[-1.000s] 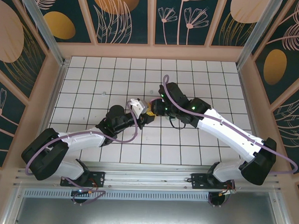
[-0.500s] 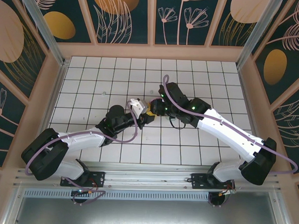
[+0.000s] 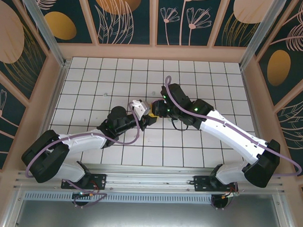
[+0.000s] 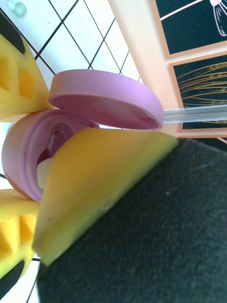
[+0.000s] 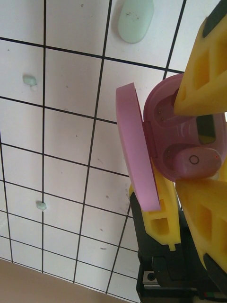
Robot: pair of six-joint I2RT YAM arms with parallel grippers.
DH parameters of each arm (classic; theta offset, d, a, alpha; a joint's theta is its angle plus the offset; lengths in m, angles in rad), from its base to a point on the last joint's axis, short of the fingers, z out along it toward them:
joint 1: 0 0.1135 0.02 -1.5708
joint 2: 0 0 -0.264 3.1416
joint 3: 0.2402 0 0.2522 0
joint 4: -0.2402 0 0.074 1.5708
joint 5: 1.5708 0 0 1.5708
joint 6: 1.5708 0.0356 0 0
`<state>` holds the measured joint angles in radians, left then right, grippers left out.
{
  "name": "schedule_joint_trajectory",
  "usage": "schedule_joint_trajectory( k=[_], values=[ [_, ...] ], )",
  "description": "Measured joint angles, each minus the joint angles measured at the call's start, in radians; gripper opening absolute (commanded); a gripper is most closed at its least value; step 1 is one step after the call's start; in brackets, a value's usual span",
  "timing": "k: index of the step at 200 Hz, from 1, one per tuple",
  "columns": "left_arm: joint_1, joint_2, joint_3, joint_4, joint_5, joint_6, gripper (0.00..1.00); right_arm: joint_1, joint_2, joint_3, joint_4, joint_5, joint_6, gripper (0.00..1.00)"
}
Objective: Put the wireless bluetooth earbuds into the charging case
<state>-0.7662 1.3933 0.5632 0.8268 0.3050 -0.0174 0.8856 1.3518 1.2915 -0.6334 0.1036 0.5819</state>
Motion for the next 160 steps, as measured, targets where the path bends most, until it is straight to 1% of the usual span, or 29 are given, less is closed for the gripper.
schedule_joint_trajectory(
  k=[74,160],
  values=[
    [0.000,-0.007,0.005,-0.025,-0.013,0.011,0.02,0.000,0.000,0.000,0.001,-0.026,0.003,0.28],
    [0.000,-0.006,0.023,-0.047,-0.038,0.014,0.02,0.000,0.000,0.017,0.008,-0.019,0.003,0.22]
  ],
)
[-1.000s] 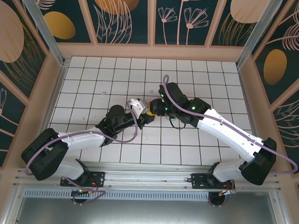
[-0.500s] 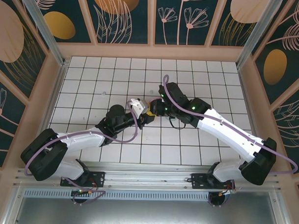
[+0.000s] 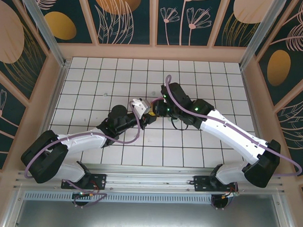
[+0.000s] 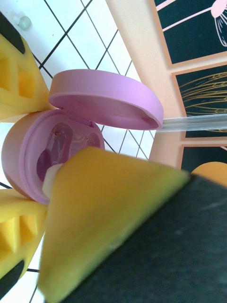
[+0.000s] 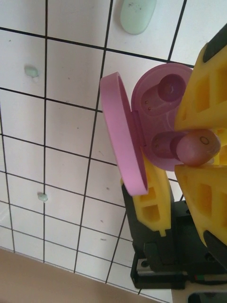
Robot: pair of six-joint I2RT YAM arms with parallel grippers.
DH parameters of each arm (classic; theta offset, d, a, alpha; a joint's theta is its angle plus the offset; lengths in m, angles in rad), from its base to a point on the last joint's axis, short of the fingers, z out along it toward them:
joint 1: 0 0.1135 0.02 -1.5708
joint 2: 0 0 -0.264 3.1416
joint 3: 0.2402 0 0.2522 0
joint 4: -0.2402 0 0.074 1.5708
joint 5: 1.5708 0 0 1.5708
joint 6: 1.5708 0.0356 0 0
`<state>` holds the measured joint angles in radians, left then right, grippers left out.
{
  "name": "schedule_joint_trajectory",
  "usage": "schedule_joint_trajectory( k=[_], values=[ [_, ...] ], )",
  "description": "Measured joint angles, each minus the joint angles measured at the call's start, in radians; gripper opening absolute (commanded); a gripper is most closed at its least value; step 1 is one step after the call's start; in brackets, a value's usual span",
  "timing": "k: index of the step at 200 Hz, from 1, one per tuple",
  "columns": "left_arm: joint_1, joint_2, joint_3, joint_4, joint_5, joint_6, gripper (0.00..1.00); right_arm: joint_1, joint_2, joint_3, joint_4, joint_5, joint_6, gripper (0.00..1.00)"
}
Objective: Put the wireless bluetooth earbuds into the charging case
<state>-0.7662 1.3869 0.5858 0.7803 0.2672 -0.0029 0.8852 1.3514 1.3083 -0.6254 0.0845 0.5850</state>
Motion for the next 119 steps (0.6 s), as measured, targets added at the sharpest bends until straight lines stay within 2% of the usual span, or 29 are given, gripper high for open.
schedule_joint_trajectory(
  k=[119],
  values=[
    [0.000,0.000,0.013,-0.015,-0.008,0.011,0.02,0.000,0.056,0.042,-0.005,0.047,-0.003,0.21]
  ],
)
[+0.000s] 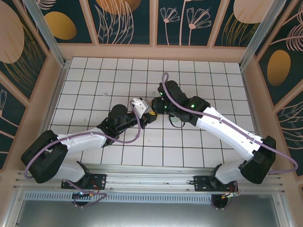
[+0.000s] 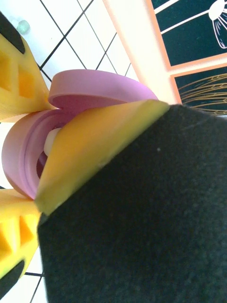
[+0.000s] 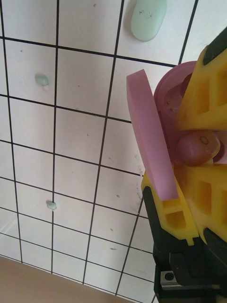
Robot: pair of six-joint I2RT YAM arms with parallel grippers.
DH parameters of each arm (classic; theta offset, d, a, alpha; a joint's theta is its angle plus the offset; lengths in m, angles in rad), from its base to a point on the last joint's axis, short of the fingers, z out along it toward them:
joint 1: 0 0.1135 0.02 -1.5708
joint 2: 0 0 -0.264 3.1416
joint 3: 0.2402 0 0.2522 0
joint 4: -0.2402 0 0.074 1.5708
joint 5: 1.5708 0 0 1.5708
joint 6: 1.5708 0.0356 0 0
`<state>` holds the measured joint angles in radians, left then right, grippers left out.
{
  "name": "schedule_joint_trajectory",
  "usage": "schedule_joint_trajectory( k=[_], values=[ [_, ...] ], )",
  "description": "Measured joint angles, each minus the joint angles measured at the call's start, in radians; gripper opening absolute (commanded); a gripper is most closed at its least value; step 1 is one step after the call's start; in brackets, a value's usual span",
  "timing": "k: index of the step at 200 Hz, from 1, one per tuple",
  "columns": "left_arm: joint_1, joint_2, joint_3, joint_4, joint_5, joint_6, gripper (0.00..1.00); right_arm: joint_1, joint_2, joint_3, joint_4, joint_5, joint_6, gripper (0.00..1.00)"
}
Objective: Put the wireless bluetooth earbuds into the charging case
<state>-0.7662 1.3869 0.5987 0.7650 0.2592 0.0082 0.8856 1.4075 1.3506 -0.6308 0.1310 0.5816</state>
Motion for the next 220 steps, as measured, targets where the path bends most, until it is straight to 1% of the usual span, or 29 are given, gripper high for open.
schedule_joint_trajectory(
  k=[105,138,220],
  values=[
    [0.000,0.002,0.000,-0.007,-0.006,0.000,0.02,0.024,0.000,0.000,-0.032,0.037,0.000,0.21],
    [0.000,0.002,0.000,-0.007,-0.006,0.000,0.02,0.027,0.000,0.000,-0.032,0.047,0.000,0.22],
    [0.000,0.002,0.000,-0.007,-0.006,0.000,0.02,0.027,0.000,0.000,-0.032,0.048,0.000,0.30]
  ],
)
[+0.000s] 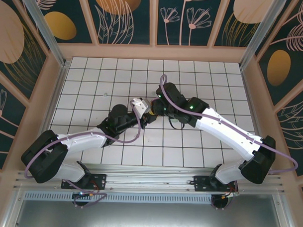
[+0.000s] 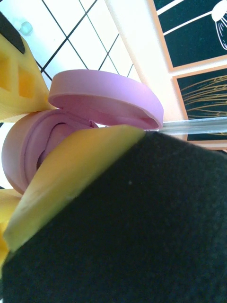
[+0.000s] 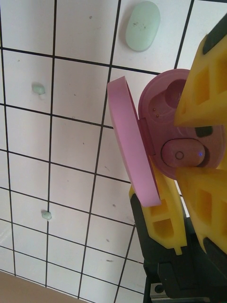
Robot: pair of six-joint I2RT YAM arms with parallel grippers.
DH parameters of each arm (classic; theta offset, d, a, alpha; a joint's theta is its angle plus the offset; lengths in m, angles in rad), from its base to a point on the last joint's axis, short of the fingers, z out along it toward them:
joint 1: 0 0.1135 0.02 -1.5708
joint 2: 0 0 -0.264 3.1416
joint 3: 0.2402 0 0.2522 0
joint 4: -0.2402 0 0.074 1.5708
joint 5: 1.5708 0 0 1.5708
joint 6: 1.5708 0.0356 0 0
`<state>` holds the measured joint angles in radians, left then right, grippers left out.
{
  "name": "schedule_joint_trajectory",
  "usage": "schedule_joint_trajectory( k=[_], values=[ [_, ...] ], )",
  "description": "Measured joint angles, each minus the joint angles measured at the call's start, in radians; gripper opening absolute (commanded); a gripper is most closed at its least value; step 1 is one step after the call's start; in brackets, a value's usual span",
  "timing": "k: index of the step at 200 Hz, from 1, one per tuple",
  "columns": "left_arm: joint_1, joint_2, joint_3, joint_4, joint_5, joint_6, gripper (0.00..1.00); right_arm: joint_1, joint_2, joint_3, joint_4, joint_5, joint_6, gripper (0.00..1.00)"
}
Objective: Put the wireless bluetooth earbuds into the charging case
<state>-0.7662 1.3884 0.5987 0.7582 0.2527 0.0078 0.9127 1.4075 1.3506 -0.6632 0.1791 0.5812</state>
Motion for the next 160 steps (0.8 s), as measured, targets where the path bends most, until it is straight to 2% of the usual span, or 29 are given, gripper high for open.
schedule_joint_trajectory(
  k=[84,160],
  values=[
    [0.000,-0.003,-0.001,-0.004,0.001,0.006,0.04,0.000,-0.015,0.001,0.003,-0.025,0.000,0.32],
    [0.010,-0.167,-0.110,-0.048,0.008,0.010,0.05,-0.042,-0.220,-0.055,0.123,-0.103,0.020,0.32]
  ],
)
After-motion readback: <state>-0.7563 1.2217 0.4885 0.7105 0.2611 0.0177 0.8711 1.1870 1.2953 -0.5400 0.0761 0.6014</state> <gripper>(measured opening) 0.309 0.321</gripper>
